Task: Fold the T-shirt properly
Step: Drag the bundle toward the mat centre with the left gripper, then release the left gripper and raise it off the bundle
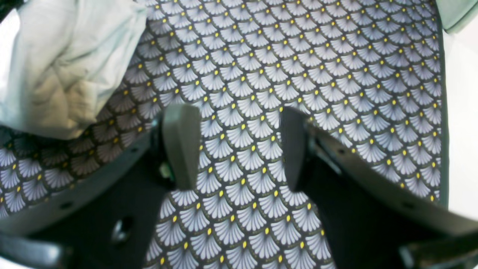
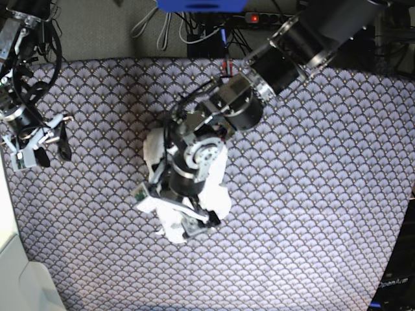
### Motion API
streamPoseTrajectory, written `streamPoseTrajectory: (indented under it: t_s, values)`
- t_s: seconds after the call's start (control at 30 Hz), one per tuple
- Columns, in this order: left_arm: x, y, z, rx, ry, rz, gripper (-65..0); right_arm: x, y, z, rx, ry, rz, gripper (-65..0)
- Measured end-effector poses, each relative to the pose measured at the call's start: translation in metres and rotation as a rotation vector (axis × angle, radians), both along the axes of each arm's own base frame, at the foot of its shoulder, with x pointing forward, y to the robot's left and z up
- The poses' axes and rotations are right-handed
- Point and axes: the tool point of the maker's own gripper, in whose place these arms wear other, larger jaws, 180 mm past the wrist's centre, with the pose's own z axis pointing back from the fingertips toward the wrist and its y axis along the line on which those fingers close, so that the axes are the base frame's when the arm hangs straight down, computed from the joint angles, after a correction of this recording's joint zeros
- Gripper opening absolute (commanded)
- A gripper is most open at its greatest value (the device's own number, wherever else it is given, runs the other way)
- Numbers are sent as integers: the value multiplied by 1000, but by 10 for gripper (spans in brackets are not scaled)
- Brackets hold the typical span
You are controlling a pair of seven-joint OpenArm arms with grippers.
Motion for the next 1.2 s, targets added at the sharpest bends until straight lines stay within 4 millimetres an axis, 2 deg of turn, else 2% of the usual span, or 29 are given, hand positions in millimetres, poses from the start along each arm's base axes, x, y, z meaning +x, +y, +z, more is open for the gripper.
streamPoseTrajectory:
  t_s: [0.07, 0.1, 0.17, 0.23, 0.3, 0.37, 0.5, 0.57, 0.67, 0.8, 0.9, 0.97, 1.03, 1.2]
  values:
    - [14, 20, 22, -78, -26, 72, -69, 2, 0, 1, -2, -2, 0, -301]
    - [24, 36, 37, -130, -49, 124, -69, 3, 0, 3, -1, -10, 0, -301]
    - [42, 81, 65, -203, -110, 258, -69, 11, 4, 8, -2, -24, 10, -302]
    - [46, 121, 84, -254, -153, 360, -69, 22, 12, 18, 7, -59, 37, -302]
    - [43, 149, 92, -299, -172, 432, -69, 30, 26, 25, 16, -86, 65, -302]
    - [33, 177, 81, -313, -137, 516, -69, 35, 49, 30, 24, -104, 112, -302]
    - [3, 244, 49, -267, -57, 703, -69, 46, 121, 48, 68, -165, 292, -314]
    - [-12, 275, 43, -259, -53, 783, -69, 49, 152, 56, 101, -190, 362, -358]
    - [-42, 317, 27, -240, 0, 933, -70, 50, 193, 60, 128, -197, 458, -465]
    - [-77, 337, 2, -212, 83, 1019, -73, 61, 235, 67, 144, -183, 553, -639]
    - [-102, 344, -8, -192, 107, 1045, -73, 76, 251, 64, 190, -147, 553, -650]
    - [-116, 350, -11, -182, 118, 1066, -73, 83, 261, 49, 222, -96, 556, -650]
    - [-126, 355, -11, -172, 116, 1086, -73, 88, 265, 35, 238, -40, 550, -650]
    - [-144, 362, -14, -156, 126, 1110, -73, 119, 275, 28, 303, 5, 541, -650]
